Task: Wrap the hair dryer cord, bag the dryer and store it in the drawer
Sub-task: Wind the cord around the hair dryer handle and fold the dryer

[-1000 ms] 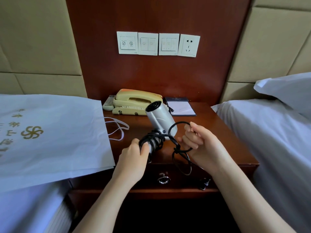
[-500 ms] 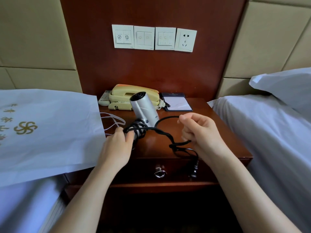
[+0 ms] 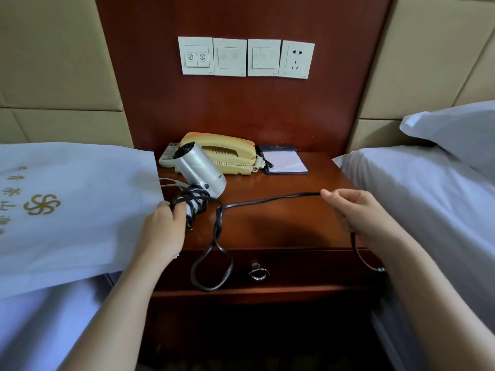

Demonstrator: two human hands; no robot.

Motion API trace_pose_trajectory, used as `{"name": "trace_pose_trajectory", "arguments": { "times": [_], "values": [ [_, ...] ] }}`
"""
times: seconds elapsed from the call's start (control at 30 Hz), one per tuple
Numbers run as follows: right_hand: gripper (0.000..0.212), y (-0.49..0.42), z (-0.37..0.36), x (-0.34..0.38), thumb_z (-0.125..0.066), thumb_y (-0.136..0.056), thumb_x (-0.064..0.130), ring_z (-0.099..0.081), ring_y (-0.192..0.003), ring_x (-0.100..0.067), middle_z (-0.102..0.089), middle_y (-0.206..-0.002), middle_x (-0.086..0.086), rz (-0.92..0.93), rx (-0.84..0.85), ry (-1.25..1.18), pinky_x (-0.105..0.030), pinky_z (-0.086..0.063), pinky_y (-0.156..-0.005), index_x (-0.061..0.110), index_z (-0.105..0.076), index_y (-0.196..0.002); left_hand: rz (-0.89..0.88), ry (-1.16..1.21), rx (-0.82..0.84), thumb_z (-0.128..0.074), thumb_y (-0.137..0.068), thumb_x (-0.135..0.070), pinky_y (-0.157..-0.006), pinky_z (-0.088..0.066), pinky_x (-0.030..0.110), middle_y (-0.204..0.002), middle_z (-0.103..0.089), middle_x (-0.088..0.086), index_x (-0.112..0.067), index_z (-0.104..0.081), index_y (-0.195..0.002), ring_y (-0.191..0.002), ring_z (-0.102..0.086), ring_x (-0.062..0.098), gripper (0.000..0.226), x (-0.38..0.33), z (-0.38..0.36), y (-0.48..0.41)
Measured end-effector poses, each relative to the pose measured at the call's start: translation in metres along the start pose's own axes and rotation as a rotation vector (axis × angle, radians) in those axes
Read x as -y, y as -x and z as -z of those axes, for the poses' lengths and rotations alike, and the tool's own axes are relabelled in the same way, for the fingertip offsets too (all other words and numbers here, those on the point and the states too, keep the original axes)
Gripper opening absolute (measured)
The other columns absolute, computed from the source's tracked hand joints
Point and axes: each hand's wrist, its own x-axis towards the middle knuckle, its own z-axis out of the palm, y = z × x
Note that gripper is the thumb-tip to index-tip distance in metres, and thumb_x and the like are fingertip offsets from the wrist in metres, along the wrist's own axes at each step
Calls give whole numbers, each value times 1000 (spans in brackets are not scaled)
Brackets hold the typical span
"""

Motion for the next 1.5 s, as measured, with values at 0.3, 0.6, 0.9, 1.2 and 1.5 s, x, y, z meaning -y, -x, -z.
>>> {"name": "trace_pose_trajectory", "arguments": {
  "times": [0.3, 0.6, 0.9, 1.2, 1.5],
  "values": [
    [20, 1, -61, -6, -44, -94, 30, -56, -84, -35, -61, -82, -5, 169, -86, 676, -33, -41, -70, 23, -61, -86, -72, -22, -15, -32, -98, -29, -71, -34, 33, -77, -52, 8, -6, -46, -90, -78, -46, 29, 28, -15, -7, 18],
    [23, 24, -108, 17, -46, -93, 17, -61, -93, -9, -67, -97, 4, 438, 157, 190, -18, -45, -84, 19, -69, -98, -101, 37, 43, -28, -96, -49, -72, -36, 34, -101, -61, 21, -3, -50, -102, -96, -57, 39, 51, -30, -13, 26],
    [32, 44, -132, 34, -64, -75, 34, -41, -66, -8, -48, -69, 2, 186, 376, -114, -25, -33, -64, 3, -56, -76, -157, -121, 80, -36, -96, -44, -66, -37, 35, -98, -62, 22, -5, -37, -96, -94, -60, 39, 39, -47, -14, 39],
    [14, 30, -96, 30, -58, -86, 5, -49, -69, -5, -56, -70, 8, 81, 650, -111, -19, -36, -72, 17, -61, -79, -135, -320, 1, -28, -96, -49, -65, -37, 37, -108, -63, 18, -10, -41, -117, -100, -59, 39, 46, -51, -13, 41],
    [41, 7, -50, 36, -56, -92, 25, -27, -52, -4, -31, -53, 12, 240, 441, 296, -16, -23, -49, 21, -49, -52, -220, -281, 43, -30, -96, -46, -71, -44, 38, -106, -63, 13, -19, -45, -124, -93, -58, 33, 42, -47, -2, 41]
  ]
}}
